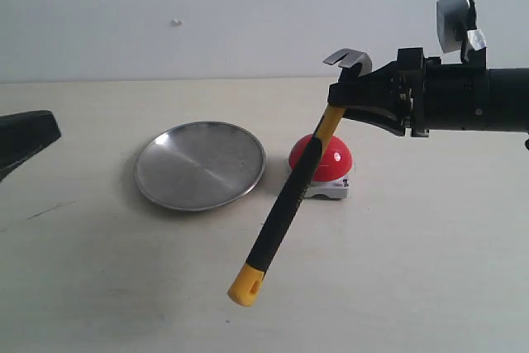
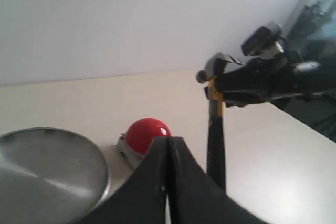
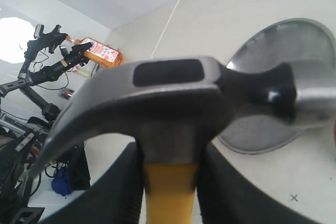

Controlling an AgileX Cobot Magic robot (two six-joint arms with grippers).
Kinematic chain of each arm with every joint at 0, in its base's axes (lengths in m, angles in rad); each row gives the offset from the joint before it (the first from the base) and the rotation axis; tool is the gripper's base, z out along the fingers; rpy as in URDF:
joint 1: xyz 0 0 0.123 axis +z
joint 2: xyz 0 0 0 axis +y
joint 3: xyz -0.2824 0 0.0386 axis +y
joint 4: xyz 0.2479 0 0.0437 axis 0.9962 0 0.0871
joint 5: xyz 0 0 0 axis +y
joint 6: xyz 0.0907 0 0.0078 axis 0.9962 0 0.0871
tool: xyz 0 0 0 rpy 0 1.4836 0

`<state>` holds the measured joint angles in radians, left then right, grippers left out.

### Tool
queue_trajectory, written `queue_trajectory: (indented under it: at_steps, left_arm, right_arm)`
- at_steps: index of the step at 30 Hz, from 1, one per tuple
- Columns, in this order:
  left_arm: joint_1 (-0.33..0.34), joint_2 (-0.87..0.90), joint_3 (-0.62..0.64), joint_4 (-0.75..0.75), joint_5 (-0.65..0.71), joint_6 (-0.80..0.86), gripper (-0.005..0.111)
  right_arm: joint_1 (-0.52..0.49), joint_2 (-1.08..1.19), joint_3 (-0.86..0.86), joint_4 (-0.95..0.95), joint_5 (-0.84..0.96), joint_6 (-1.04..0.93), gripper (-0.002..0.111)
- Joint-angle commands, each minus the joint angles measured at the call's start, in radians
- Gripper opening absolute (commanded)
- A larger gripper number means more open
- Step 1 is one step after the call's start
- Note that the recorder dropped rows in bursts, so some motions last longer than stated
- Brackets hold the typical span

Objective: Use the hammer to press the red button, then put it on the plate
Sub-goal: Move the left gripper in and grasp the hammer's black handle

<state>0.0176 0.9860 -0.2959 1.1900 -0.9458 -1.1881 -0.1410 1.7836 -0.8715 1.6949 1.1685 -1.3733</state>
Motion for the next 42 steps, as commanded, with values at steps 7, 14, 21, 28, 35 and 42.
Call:
queue_trajectory:
  at_steps: [7,14,21,28,35,42]
  left_arm:
    - [-0.007,0.208,-0.060,0.165,-0.072,0.040,0.038]
    - [-0.164,0.265,-0.186,0.197,0.001,0.180,0.031]
    - [-0.343,0.289,-0.308,0.452,0.304,-0.183,0.052]
    - [-0.482,0.350,-0.383,0.464,0.440,-0.394,0.056]
    - [-0.600,0.491,-0.479,0.551,0.482,-0.493,0.056]
    - [-0.657,0.632,-0.563,0.554,0.531,-0.514,0.060]
  right_arm:
    - [0.002,-0.003,-0.059,0.049,0.023,-0.031,0.000]
    - [0.002,-0.003,-0.075,0.049,0.030,-0.029,0.000]
    - [0.002,-0.003,-0.075,0.049,0.018,-0.029,0.000]
    - [0.002,-0.003,-0.075,0.049,0.011,-0.013,0.000]
    - [0.002,-0.003,-0.075,0.049,0.011,-0.013,0.000]
    - [0.002,-0.003,-0.075,0.049,0.011,-0.012,0.000]
